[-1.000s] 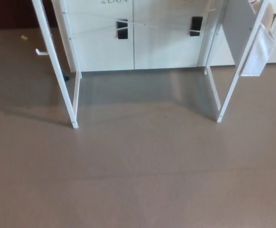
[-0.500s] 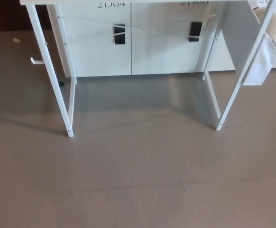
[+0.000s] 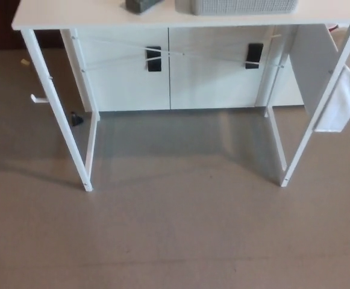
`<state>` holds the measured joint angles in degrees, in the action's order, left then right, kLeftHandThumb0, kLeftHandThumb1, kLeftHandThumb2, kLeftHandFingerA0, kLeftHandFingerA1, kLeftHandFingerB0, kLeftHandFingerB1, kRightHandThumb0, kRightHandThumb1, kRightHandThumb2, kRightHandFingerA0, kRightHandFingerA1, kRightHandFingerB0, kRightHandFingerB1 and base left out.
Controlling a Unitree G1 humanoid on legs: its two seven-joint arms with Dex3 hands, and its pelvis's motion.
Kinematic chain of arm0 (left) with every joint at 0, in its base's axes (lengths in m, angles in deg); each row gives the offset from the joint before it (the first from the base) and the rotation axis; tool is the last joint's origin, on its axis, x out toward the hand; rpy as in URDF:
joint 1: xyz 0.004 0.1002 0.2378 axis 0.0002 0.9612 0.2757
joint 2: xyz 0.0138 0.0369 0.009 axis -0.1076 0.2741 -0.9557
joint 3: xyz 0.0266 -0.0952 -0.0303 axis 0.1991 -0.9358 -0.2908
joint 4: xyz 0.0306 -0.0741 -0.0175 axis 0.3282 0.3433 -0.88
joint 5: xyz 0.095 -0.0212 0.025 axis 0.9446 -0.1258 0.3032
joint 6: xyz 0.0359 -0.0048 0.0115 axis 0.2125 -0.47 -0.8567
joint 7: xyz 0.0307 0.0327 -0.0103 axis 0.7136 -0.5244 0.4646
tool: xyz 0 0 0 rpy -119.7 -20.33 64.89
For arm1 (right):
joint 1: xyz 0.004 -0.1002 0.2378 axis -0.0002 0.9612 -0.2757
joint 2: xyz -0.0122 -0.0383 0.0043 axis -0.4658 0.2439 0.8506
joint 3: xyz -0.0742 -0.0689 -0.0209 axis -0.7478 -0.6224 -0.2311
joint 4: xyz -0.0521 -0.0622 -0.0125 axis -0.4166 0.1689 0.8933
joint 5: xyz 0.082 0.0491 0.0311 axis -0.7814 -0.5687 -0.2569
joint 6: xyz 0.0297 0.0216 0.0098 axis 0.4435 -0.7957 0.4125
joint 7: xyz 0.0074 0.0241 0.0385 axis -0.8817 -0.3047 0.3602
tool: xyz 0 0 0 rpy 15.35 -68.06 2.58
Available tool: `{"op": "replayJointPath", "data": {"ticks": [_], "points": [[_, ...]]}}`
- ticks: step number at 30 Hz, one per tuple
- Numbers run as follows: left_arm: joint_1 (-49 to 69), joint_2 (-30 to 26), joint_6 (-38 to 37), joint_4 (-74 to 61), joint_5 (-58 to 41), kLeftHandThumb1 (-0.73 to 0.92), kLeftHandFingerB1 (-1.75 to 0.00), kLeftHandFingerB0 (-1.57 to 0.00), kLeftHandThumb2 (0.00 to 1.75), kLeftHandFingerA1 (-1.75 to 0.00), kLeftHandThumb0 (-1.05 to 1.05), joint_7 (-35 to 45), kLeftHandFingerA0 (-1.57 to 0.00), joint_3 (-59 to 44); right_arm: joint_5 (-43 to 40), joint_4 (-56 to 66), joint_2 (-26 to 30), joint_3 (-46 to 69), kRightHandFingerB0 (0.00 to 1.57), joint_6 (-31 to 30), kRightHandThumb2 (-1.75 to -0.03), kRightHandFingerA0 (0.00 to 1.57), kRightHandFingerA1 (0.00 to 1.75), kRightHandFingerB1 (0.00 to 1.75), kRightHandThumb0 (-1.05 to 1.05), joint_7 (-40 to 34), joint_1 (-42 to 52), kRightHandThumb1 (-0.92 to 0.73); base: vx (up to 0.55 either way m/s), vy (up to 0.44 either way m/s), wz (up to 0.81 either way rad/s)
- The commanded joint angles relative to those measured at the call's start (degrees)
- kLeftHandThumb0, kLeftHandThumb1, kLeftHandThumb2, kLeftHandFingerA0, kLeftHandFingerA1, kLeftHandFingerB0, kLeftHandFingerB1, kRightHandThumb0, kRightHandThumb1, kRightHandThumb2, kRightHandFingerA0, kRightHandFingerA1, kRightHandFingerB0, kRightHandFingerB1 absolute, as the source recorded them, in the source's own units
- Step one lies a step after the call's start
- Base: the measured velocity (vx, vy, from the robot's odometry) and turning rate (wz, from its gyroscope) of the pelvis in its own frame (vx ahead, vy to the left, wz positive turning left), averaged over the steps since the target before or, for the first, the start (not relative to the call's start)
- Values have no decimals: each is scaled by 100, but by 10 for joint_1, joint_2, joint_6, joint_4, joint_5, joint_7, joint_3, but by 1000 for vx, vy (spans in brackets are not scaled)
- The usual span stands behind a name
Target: The robot walks towards a desk on which an eraser is kept on the left hand side and a container is kept on the right hand side. The robot picks up the eraser using its left hand and places it in the container.
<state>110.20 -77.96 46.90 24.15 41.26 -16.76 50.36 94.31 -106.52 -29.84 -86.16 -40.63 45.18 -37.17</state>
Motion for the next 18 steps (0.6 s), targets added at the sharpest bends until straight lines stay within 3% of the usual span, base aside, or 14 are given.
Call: {"op": "replayJointPath", "data": {"ticks": [1,9,18], "points": [[5,5,-9,-17,-10,61,-31,-31,60,-38,-39,-1,-52,-5,5,2,0,-4,63,-4,-52,83,55,51,-12,-3,1,-40,214,-97,6],[10,23,23,-60,-18,58,-31,-30,58,-36,-37,-10,-49,-11,-14,-3,-12,7,61,1,-51,85,57,52,-7,-6,-6,-40,186,57,-10],[14,70,-1,-76,-16,59,-31,-31,58,-34,-41,-63,-43,-33,-37,42,-55,36,54,-23,-52,68,58,53,-6,-26,9,-38,240,140,-6]]}}
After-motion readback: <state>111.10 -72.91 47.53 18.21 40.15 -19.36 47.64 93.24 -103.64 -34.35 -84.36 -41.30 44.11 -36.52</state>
